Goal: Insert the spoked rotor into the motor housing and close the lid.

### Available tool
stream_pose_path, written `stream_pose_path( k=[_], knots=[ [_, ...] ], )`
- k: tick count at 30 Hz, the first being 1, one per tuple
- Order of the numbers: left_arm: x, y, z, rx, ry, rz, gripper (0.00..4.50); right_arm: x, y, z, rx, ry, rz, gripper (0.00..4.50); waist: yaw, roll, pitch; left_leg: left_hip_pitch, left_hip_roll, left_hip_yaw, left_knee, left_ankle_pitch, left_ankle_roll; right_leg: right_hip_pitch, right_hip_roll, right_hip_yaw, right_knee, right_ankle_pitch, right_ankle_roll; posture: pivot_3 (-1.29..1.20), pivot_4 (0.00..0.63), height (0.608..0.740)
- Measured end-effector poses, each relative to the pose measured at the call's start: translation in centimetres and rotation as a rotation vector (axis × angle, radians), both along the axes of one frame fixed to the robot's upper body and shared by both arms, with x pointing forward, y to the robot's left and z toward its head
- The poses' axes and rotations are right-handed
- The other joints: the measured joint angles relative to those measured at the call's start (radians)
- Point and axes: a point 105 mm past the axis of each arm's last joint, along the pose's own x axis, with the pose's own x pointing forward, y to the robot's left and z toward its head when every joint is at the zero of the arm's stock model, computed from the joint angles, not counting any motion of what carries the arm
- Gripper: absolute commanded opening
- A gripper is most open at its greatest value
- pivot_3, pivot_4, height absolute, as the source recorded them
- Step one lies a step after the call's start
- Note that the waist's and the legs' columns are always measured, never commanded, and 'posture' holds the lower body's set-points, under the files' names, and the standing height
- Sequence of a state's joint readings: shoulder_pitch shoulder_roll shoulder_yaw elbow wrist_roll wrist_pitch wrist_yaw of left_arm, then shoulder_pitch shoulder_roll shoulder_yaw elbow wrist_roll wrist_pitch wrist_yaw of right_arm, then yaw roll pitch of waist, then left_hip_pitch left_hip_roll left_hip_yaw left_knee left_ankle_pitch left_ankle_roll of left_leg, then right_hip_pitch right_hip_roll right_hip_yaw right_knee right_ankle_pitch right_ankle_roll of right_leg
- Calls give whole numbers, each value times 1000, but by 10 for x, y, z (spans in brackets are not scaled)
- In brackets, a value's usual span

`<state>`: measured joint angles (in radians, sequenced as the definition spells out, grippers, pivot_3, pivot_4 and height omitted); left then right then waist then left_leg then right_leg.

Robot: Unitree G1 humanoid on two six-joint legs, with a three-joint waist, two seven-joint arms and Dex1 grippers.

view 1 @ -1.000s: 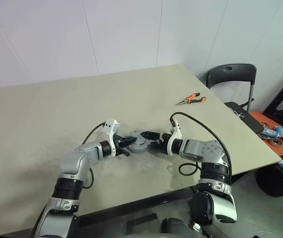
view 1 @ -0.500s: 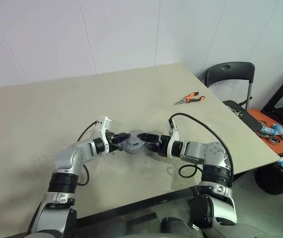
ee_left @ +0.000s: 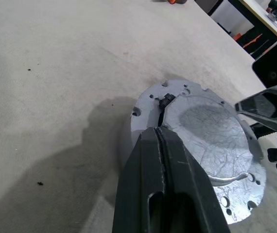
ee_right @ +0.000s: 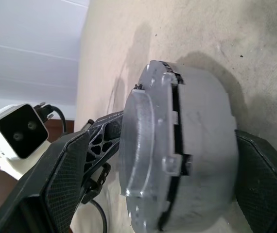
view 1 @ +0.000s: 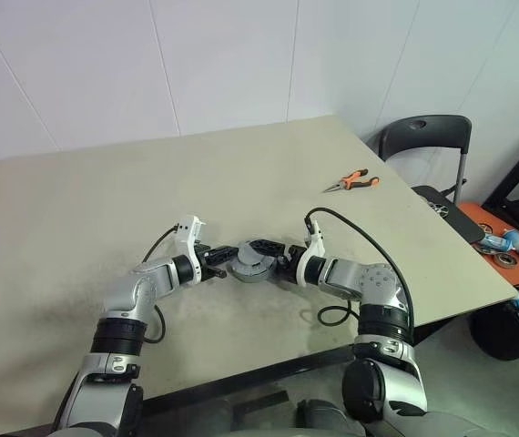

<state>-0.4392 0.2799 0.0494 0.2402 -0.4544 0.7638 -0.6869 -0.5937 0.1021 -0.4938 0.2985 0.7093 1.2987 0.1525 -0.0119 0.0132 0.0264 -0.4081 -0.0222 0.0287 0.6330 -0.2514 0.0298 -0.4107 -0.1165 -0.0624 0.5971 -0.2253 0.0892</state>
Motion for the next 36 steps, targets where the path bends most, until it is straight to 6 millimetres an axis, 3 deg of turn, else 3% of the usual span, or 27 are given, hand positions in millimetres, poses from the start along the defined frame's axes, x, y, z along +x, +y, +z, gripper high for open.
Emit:
stream_pose_path(
  k=[1, 4, 6, 8, 25, 28, 33, 36],
  knots=[
    [0, 0, 0, 1, -1, 1, 0, 0, 1, 0, -4, -2, 3, 4354, 0, 0, 0, 0, 0, 0, 0, 0, 0, 0, 0, 0, 0, 0, 0, 0, 0, 740],
    [0, 0, 0, 2, -2, 1, 0, 1, 1, -3, -31, 2, -8, 3486, 0, 0, 0, 0, 0, 0, 0, 0, 0, 0, 0, 0, 0, 0, 0, 0, 0, 740],
    [0, 0, 0, 2, -2, 0, 0, 2, -1, -7, -53, 7, -22, 2626, 0, 0, 0, 0, 0, 0, 0, 0, 0, 0, 0, 0, 0, 0, 0, 0, 0, 740],
    [0, 3, -2, 9, 3, 6, 0, 5, -1, -3, -36, -8, -30, 2217, 0, 1, -1, 0, 0, 0, 0, 0, 0, 1, 0, 0, 0, 0, 1, 0, 0, 740],
    [1, 10, 0, -60, 55, 66, 0, 9, 2, -5, -30, -13, -38, 2178, -1, 1, -1, 3, 0, 0, 1, 0, 0, 2, 0, 0, 1, 0, 1, 0, 0, 740],
    [6, 17, 18, -192, 61, 125, 0, 9, 2, -4, -20, -12, -37, 2178, -2, 0, -1, 1, 0, 0, 1, 1, 1, 1, 1, 0, 2, 1, 1, 0, 0, 740],
    [12, 34, 75, -410, -34, 179, 0, 9, 1, -5, 21, 8, -48, 2178, -4, 0, 0, 1, 0, 0, 0, 1, 2, 1, 1, 0, 1, 1, 2, 0, 0, 740],
    [11, 43, 77, -449, -11, 220, 0, 8, 0, -3, 57, 14, -57, 2178, -2, -1, 0, 1, 0, 0, 0, 2, 2, 1, 2, 0, 1, 1, 2, 0, 0, 740]
  ],
)
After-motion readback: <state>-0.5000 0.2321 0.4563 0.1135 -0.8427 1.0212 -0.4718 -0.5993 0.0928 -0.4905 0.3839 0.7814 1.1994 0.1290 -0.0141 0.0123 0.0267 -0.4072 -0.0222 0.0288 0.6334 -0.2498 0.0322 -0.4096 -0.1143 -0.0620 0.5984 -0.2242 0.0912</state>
